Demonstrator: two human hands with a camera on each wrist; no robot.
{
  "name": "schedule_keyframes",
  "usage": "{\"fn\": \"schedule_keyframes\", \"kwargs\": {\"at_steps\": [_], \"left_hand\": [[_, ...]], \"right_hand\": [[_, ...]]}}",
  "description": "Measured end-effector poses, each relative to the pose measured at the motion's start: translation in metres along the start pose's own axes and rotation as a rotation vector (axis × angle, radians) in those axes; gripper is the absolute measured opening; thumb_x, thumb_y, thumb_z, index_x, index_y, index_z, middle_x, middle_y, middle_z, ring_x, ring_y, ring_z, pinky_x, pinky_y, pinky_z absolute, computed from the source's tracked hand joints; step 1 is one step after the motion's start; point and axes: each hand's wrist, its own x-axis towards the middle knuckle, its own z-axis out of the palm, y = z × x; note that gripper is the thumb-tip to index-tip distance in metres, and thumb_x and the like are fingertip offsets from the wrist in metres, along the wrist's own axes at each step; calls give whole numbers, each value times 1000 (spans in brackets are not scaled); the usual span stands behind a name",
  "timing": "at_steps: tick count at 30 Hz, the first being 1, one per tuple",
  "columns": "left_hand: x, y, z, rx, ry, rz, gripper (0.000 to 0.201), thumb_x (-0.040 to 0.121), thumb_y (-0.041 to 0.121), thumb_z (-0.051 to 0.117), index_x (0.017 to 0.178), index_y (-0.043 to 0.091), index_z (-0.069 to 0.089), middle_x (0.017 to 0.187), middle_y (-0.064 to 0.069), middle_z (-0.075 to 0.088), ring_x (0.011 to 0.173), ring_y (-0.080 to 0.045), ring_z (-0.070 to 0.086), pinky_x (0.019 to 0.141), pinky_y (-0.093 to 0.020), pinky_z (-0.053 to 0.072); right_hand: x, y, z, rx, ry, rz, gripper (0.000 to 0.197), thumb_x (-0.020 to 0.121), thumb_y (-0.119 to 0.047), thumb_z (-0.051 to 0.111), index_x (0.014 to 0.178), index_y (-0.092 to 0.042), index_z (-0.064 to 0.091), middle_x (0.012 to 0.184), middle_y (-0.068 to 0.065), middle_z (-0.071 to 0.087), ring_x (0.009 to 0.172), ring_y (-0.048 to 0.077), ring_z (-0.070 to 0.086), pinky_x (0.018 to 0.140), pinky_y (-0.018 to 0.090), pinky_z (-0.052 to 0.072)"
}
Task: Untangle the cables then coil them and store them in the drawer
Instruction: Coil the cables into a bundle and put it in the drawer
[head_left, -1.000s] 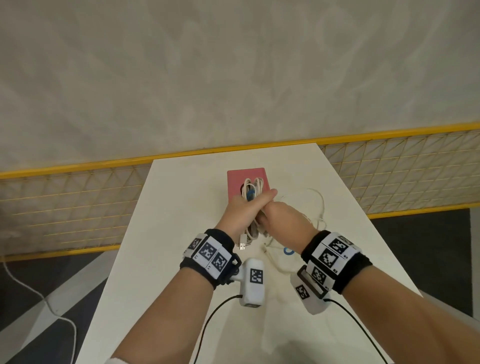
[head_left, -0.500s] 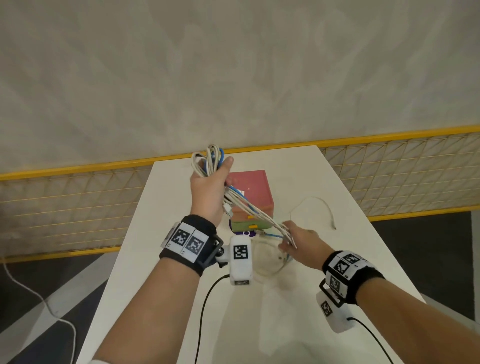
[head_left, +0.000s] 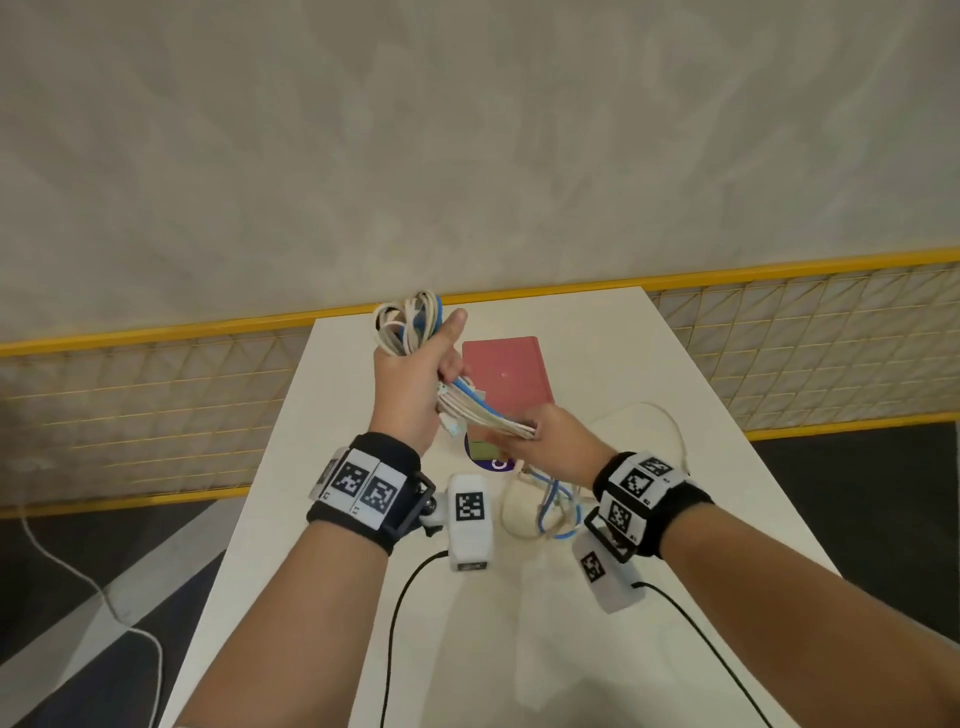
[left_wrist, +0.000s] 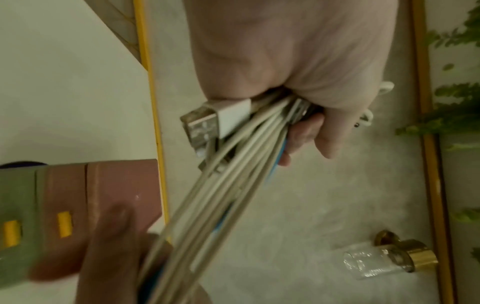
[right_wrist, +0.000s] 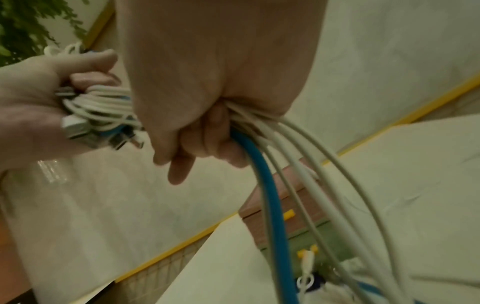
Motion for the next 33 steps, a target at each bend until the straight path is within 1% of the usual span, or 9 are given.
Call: {"fn": "schedule_keyframes", "kwargs": {"at_steps": [2, 5, 9, 14, 20, 25, 27, 30, 33], "left_hand": [[3, -1, -12, 28, -43, -13, 30, 87, 16, 71, 67, 14, 48, 45, 1, 30, 39, -14, 31, 52, -29, 43], [3, -5, -19, 323, -99, -38, 30, 85, 17, 74, 65, 15, 52, 41, 4, 40, 37, -12, 38, 52, -28, 42], [-4, -19, -15, 639, -292, -61, 16, 81, 19, 77, 77, 14, 62, 45, 16, 52, 42, -1, 45, 47, -13, 38], [-18, -39, -2, 656, -488, -190, 24, 74, 21, 84, 70, 21, 60, 48, 16, 57, 42, 2, 49, 46, -13, 38], [-20, -50, 2, 637, -350, -220, 18, 80, 9, 71, 68, 18, 60, 53, 9, 55, 49, -7, 50, 48, -14, 39], [-10, -42, -3, 516, -305, -232, 23, 91, 17, 64, 69, 14, 61, 62, -4, 63, 55, -15, 59, 59, -25, 47], [-5, -41, -6, 373, -291, -240, 34, 93, 20, 63, 60, 16, 56, 50, -3, 53, 47, -18, 57, 63, -31, 49], [-2, -40, -3, 304, -307, -254, 32, 90, 30, 67, 71, 9, 53, 48, -2, 39, 42, -20, 45, 62, -36, 50], [-3, -42, 2, 486, -265, -302, 50, 81, 54, 67, 67, 8, 54, 50, -7, 50, 43, -18, 51, 60, -31, 49]], "right_hand": [[5, 6, -11, -84, -40, 31, 35, 71, -52, 65, 78, -17, 70, 72, 9, 69, 61, 23, 61, 62, 38, 52], [10, 5, -30, -180, -22, 117, 19, 68, -33, 72, 80, -18, 72, 76, 2, 71, 76, 23, 66, 74, 40, 55], [12, -7, -38, -325, 73, 98, 27, 77, -10, 64, 102, -19, 62, 73, -15, 50, 76, 17, 55, 64, 25, 41], [19, -14, -36, -308, 93, 53, 55, 75, 3, 60, 124, -15, 45, 76, 4, 61, 65, 18, 55, 56, 25, 38], [11, -11, -44, 36, -24, 6, 60, 71, 9, 63, 121, -18, 41, 81, 26, 60, 67, 26, 55, 58, 38, 45], [-13, 3, -55, 199, 26, -59, 28, 80, -8, 72, 101, -15, 56, 77, -10, 58, 62, -5, 55, 62, 11, 44], [-23, 11, -54, 185, 38, -62, 13, 89, -13, 63, 97, -16, 54, 75, -6, 56, 59, -2, 55, 60, 13, 45], [-29, 14, -48, 123, 96, -72, 9, 99, -22, 44, 92, -18, 47, 68, 2, 49, 56, 13, 52, 59, 32, 50], [-27, 5, -34, -12, 194, -96, 17, 101, -23, 35, 85, -28, 38, 63, 1, 45, 48, 14, 45, 49, 23, 44]]}}
